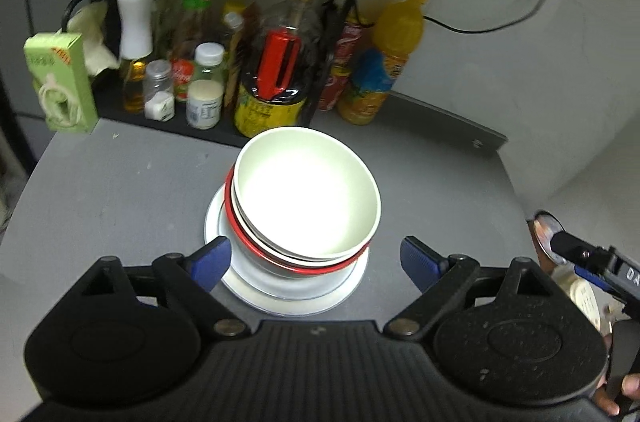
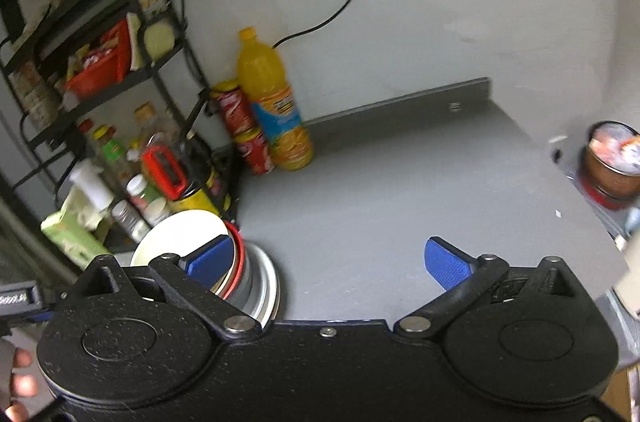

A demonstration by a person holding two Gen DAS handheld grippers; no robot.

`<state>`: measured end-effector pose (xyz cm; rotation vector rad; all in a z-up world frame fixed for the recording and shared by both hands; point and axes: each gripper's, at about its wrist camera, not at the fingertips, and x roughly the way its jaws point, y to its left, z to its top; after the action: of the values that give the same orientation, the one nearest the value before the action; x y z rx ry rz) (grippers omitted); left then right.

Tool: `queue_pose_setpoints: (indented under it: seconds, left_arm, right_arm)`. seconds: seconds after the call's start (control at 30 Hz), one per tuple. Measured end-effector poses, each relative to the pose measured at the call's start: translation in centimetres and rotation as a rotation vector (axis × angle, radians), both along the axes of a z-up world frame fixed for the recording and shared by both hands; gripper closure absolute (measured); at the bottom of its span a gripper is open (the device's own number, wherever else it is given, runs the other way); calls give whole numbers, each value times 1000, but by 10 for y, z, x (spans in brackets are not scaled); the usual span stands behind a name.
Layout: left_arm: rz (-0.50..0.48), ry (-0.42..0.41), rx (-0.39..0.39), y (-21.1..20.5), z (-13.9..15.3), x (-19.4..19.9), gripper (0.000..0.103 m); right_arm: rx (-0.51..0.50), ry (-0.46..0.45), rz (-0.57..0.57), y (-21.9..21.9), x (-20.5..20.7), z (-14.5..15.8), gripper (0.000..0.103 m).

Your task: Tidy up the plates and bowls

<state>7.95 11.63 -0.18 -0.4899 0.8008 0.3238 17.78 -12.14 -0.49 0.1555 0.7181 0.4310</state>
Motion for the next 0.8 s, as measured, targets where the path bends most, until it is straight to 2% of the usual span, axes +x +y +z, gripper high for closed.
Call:
queue_pose_setpoints:
  seconds: [0.17,0.23,0.4,0.57,0.8]
  left_arm:
    - [-57,-27,-1,6,3,-22,13]
    - [-87,-58,10,8,6,-33,13]
    - [-128,-63,2,13,7,-52,14]
    - [-154,-80,45,11,15,-73,14]
    - [-182,-101,65,6,20,-104,13]
  right_arm:
    - [24,-22,-74,-4,-33,1,0]
    - [1,-42,-84,-1,-46,1,0]
    - [-29,-62,-113,3,-75,2,0]
    - [-37,-89,-115,3,-100,8,0]
    - [-75,-128,-96,5,-133,17,0]
